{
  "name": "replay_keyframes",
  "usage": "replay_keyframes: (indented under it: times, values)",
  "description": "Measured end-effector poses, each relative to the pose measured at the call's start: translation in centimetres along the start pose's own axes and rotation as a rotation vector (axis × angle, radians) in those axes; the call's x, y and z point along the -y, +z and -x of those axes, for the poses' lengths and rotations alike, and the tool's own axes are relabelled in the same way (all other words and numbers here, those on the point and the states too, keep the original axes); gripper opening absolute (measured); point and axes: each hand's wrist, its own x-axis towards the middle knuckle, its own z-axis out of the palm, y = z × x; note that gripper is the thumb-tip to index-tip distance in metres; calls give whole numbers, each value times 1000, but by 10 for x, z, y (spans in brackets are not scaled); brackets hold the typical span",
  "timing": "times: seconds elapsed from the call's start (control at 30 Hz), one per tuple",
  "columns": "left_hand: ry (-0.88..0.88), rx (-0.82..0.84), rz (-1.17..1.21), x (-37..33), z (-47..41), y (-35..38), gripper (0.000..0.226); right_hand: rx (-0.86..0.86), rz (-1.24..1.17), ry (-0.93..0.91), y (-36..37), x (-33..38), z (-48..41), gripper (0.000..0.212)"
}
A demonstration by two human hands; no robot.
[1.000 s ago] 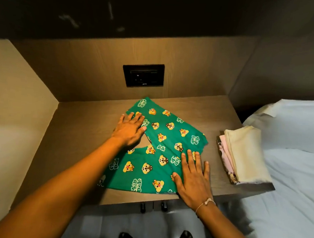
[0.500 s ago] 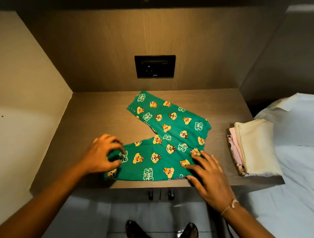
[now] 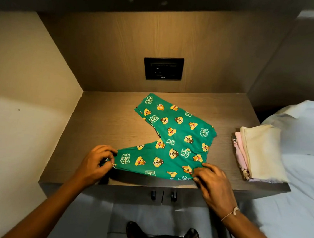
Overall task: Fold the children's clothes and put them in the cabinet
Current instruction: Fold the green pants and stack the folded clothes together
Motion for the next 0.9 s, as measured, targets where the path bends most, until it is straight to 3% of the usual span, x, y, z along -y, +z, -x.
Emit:
replay_keyframes:
  times: [0.07, 0.2, 0.27, 0.37, 0.47, 0.63, 0.83, 0.9]
  values:
    - [-108, -39, 310, -8, -11, -7, 14, 4, -74, -1, -7, 8, 5, 22]
    - [-231, -76, 495, -35, -47, -20, 19, -69, -402, 214, -16, 18, 0, 3]
    - [-267, 73, 593, -48, -63, -29, 17, -128, -517, 353, -20, 12, -11, 12]
    - [-288, 277, 584, -57, -90, -43, 43, -134, -609, 495, -28, 4, -27, 13]
    - [-279, 295, 537, -70, -122, -46, 36, -139, -525, 546, -33, -5, -41, 10]
    - [-289, 123, 399, -83, -182, -27, 12, -97, -315, 627, -31, -21, -64, 5]
    - [-339, 69, 264, -93, -234, 13, 15, -135, -38, 654, -23, -34, -86, 13]
    - [-341, 27, 43, -94, -237, 19, 27, -155, 32, 631, -21, -34, -89, 22]
